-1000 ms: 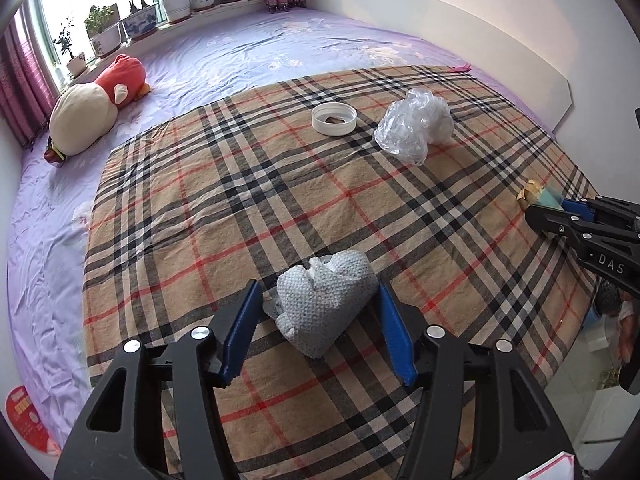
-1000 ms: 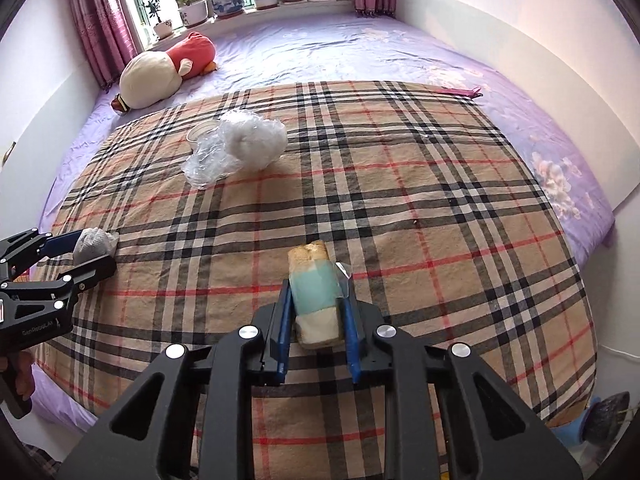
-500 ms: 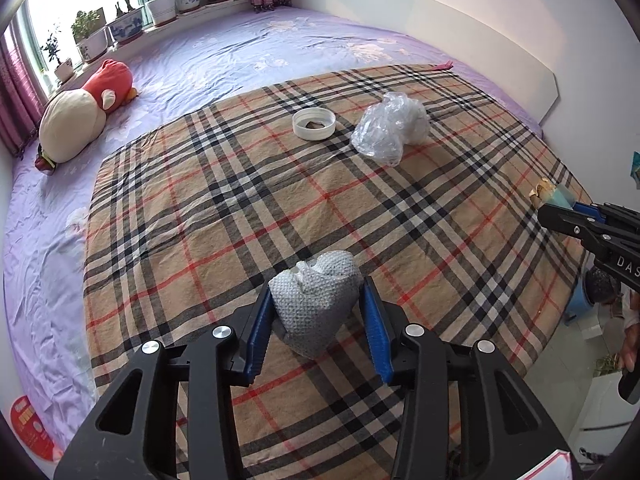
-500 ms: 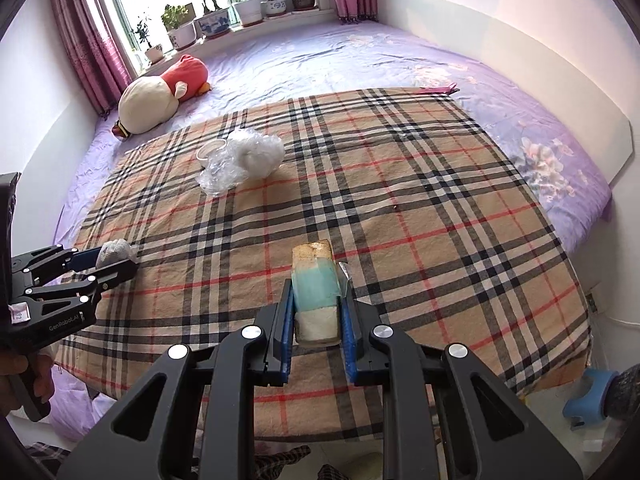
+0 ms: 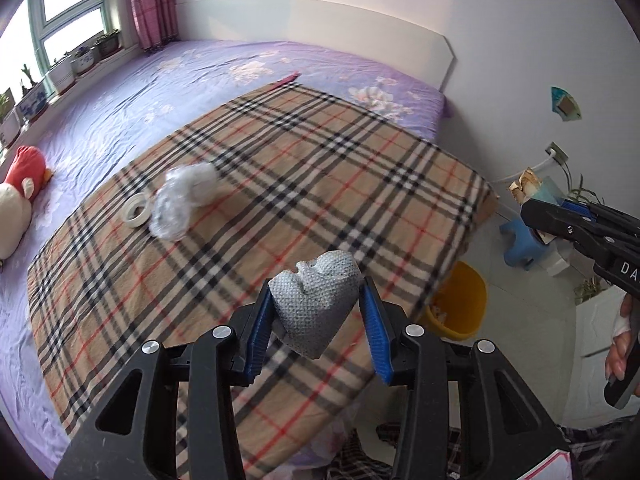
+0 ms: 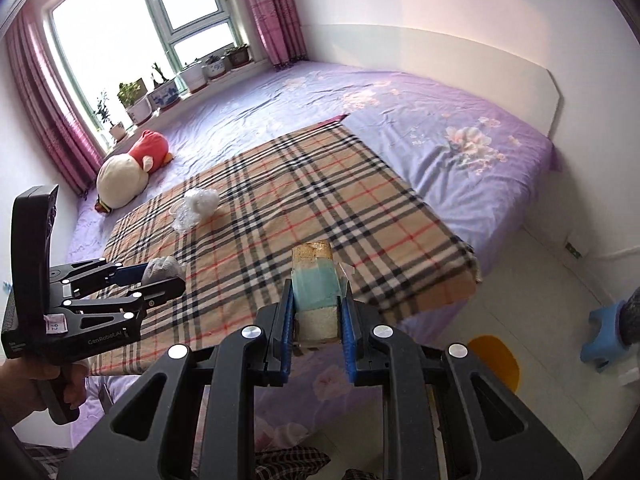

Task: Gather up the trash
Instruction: 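Carry the mesh bag and sponge block with both tools over the wastebasket, then open the left tool and right tool to drop both items into the wastebasket, then move both tools back toward the plaid cloth on the bed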

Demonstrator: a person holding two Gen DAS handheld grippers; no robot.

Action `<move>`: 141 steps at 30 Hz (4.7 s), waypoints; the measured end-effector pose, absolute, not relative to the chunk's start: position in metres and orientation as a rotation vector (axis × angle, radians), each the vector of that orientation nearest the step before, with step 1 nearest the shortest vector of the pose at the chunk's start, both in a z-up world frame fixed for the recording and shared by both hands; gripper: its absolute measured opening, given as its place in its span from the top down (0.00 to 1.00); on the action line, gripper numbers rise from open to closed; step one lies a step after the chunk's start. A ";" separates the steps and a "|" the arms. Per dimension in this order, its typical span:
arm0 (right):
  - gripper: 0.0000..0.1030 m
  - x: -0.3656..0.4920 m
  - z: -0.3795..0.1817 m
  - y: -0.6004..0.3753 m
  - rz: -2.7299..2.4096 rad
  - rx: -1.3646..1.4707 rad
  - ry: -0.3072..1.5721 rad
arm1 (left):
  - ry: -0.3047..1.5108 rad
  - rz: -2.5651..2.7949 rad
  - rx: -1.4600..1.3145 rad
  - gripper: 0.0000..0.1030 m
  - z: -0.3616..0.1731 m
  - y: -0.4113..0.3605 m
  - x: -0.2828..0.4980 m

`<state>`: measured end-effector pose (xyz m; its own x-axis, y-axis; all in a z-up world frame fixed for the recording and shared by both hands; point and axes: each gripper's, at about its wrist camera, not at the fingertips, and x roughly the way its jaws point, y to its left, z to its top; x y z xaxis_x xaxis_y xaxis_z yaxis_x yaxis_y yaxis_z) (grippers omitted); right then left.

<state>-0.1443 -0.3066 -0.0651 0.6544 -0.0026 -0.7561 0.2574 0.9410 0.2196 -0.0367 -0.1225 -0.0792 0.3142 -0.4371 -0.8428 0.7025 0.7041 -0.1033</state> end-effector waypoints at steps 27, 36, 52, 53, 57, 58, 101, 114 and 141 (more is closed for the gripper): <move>0.79 -0.330 -0.212 -0.514 -0.405 0.553 1.037 | 1.083 -1.252 0.713 0.59 -0.190 -0.409 -0.191; 0.79 -0.314 -0.304 -0.559 -0.362 0.620 1.177 | 1.189 -1.207 0.836 0.59 -0.270 -0.465 -0.194; 0.78 -0.278 -0.389 -0.588 -0.318 0.720 1.263 | 1.282 -1.129 0.956 0.56 -0.346 -0.491 -0.195; 0.76 -0.282 -0.389 -0.591 -0.318 0.729 1.256 | 1.282 -1.131 0.954 0.56 -0.346 -0.491 -0.196; 0.56 -0.288 -0.389 -0.595 -0.352 0.757 1.230 | 1.261 -1.134 0.950 0.36 -0.343 -0.493 -0.198; 0.56 -0.290 -0.387 -0.596 -0.359 0.762 1.221 | 1.261 -1.136 0.950 0.36 -0.341 -0.493 -0.198; 0.52 -0.271 -0.082 -0.410 -0.157 0.326 0.865 | 1.020 -0.837 0.335 0.31 -0.089 -0.254 -0.159; 0.52 -0.204 -0.053 -0.319 0.090 0.199 0.828 | 1.020 -0.520 0.111 0.31 -0.077 -0.106 -0.110; 0.46 0.015 -0.091 -0.199 0.203 0.108 0.905 | 1.038 -0.309 0.110 0.25 -0.120 0.010 0.066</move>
<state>0.0154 -0.1988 -0.0913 0.6005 0.2207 -0.7686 -0.1294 0.9753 0.1789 0.0662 0.0097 -0.1195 0.4688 -0.1997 -0.8605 0.3035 0.9512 -0.0554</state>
